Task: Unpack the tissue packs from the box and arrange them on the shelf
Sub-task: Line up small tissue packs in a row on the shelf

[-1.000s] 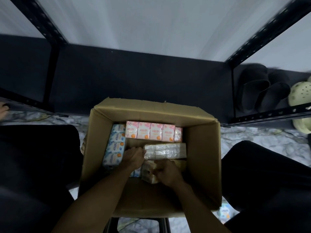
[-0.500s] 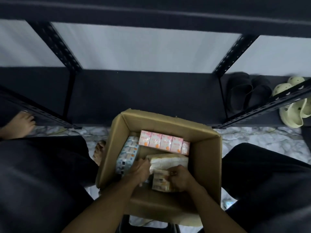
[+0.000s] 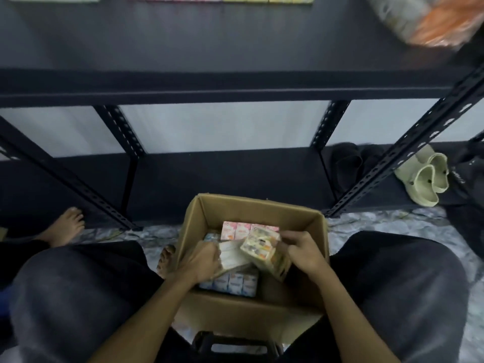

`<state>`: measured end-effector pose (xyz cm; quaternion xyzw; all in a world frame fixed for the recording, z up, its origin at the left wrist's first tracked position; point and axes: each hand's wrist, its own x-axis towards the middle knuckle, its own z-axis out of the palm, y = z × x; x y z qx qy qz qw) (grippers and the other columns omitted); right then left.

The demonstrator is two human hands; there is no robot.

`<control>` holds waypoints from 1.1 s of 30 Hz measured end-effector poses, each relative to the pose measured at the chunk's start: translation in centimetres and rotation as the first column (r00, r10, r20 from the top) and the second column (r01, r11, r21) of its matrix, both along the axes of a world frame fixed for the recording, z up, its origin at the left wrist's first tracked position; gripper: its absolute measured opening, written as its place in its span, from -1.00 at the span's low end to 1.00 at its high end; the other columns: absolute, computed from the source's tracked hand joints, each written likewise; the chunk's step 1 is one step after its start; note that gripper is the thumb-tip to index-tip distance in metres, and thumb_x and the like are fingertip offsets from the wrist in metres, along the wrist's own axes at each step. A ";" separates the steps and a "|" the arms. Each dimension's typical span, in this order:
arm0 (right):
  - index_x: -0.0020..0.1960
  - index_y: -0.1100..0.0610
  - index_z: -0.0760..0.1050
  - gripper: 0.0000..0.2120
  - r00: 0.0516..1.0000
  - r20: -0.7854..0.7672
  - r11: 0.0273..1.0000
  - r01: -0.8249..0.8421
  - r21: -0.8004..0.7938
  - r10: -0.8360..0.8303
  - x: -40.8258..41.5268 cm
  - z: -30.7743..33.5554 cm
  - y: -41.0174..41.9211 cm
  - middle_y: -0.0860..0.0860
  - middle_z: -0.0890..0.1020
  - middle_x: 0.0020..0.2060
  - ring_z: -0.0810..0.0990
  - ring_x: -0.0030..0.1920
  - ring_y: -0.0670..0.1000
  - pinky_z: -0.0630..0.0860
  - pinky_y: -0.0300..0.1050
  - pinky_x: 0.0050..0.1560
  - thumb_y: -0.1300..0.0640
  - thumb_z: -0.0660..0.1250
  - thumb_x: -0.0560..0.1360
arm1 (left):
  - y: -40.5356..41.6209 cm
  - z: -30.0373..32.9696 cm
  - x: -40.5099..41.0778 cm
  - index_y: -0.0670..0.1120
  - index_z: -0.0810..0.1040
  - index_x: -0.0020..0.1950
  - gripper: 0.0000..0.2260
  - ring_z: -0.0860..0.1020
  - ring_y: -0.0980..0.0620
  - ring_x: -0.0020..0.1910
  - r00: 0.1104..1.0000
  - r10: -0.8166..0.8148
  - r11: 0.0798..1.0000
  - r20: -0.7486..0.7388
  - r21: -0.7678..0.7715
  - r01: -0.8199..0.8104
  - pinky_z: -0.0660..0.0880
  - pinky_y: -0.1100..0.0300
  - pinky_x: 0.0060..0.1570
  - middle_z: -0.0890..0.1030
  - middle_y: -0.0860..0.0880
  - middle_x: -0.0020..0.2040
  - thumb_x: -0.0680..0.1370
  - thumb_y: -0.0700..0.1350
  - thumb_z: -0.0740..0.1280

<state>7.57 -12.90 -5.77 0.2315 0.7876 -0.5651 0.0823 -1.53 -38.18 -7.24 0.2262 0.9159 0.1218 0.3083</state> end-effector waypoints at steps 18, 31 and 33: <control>-0.21 0.05 0.64 -0.79 0.554 -0.682 0.833 0.039 -0.552 -0.478 -6.3 37.2 0.8 0.01 0.66 -0.22 0.66 -0.13 0.08 0.60 0.01 -0.06 0.08 0.31 0.56 | -15.4 37.8 -5.4 0.09 0.74 -0.01 -0.79 0.73 0.03 -0.09 0.791 0.487 0.662 -0.370 0.747 -0.059 0.64 0.13 0.01 0.76 0.02 -0.10 0.60 0.12 0.33; -0.19 0.08 0.48 -0.74 0.718 -0.637 0.797 0.196 0.571 0.280 -21.6 40.3 1.8 -0.01 0.49 -0.12 0.52 -0.08 0.03 0.36 -0.12 -0.11 0.00 0.19 0.62 | -6.0 40.7 -19.1 -0.21 0.65 -0.15 -0.66 0.70 0.04 -0.32 0.860 0.361 0.849 -0.361 0.509 -0.143 0.65 0.03 -0.27 0.71 -0.04 -0.32 0.71 -0.14 0.19; -0.11 0.11 0.52 -0.72 0.781 -0.508 0.695 0.135 0.706 0.365 -23.4 37.9 2.1 0.01 0.48 -0.10 0.55 -0.06 0.09 0.40 -0.04 -0.08 -0.04 0.17 0.61 | -5.9 39.6 -20.5 -0.18 0.64 -0.13 -0.64 0.70 -0.02 -0.30 0.864 0.377 0.863 -0.334 0.466 -0.196 0.61 0.11 -0.31 0.72 -0.04 -0.31 0.72 -0.10 0.16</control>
